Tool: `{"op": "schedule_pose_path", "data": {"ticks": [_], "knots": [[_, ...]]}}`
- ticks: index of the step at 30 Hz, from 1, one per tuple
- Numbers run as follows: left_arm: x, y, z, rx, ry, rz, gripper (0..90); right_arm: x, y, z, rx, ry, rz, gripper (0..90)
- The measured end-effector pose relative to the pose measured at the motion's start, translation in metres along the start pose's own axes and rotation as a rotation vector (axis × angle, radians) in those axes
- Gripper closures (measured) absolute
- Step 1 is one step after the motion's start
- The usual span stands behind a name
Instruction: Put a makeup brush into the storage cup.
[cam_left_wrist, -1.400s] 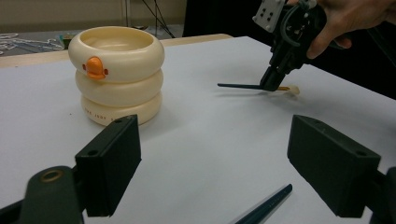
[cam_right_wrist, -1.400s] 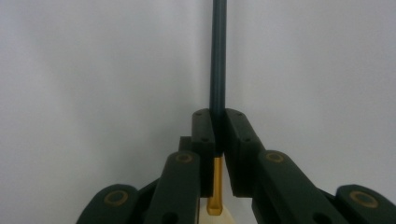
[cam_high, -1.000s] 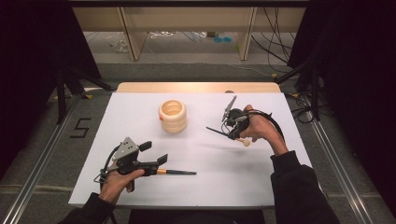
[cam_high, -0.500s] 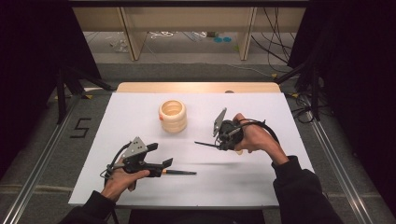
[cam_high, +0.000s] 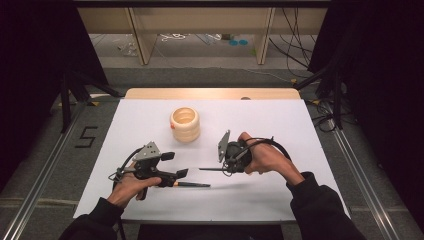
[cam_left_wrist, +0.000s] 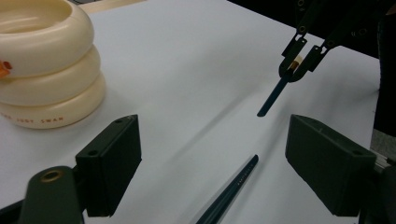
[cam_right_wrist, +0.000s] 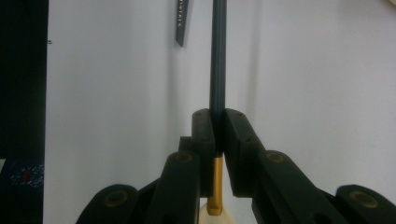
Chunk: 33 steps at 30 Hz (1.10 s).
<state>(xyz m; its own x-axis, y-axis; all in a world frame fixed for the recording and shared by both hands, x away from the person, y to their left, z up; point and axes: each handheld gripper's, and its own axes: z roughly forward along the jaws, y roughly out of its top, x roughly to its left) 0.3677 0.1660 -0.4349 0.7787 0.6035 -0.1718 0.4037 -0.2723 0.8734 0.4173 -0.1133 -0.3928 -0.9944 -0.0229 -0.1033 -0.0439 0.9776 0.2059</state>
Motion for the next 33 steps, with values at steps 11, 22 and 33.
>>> {"op": "schedule_pose_path", "data": {"ticks": [11, 22, 33], "knots": [[-0.007, 0.007, 0.008, 0.087, -0.071, 0.027, 22.1, 0.012, 0.011, 0.002, 0.015, 0.001, -0.083, 83.2], [-0.016, 0.008, 0.017, 0.222, -0.138, 0.040, 25.5, 0.029, 0.027, 0.009, 0.030, 0.006, -0.155, 83.2], [-0.021, 0.006, 0.025, 0.316, -0.213, 0.012, 30.0, 0.037, 0.033, 0.015, 0.050, 0.002, -0.236, 83.1]]}}
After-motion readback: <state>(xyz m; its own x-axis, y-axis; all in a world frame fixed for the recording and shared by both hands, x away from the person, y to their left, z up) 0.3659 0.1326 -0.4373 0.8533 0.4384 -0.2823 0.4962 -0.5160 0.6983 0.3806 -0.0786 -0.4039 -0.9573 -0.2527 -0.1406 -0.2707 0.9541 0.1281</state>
